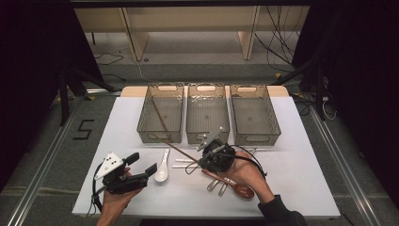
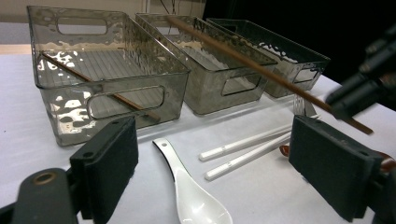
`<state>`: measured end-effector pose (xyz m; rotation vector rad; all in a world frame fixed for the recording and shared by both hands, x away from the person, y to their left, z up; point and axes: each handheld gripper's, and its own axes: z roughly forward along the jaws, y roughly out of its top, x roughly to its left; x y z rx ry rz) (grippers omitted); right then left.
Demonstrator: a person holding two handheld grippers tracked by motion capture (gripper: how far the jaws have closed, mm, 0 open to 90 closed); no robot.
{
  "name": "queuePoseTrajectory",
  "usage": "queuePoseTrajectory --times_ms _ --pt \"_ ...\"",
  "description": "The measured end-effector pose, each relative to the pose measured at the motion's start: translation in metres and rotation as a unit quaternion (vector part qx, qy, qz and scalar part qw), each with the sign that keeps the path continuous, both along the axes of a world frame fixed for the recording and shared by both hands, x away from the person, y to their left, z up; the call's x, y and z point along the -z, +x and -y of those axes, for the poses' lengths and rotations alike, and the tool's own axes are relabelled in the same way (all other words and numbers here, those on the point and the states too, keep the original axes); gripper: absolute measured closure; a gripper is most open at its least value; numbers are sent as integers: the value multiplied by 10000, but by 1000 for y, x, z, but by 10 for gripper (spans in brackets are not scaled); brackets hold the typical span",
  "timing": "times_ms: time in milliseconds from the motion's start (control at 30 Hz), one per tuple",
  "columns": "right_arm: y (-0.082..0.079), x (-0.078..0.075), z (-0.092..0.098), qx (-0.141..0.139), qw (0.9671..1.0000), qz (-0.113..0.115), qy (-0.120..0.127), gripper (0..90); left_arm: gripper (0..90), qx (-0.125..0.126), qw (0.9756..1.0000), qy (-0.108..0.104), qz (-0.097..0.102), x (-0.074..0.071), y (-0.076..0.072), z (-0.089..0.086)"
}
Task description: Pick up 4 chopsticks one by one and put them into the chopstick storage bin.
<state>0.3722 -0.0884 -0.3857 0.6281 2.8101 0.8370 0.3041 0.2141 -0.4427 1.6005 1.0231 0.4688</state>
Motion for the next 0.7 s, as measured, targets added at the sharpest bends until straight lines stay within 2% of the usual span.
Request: queuePoseTrajectory --times_ms 267,533,633,700 --pt "25 -9 -15 218 9993 -14 315 851 155 35 10000 20 -41 0 1 0" --pt "54 -17 -32 460 9981 65 404 851 155 56 10000 24 -57 1 1 1" --pt "62 -19 -39 639 9967 51 503 851 155 83 9999 38 -99 1 1 1" --pt "68 -20 -42 647 9964 88 544 851 155 98 9999 60 -101 1 1 2"
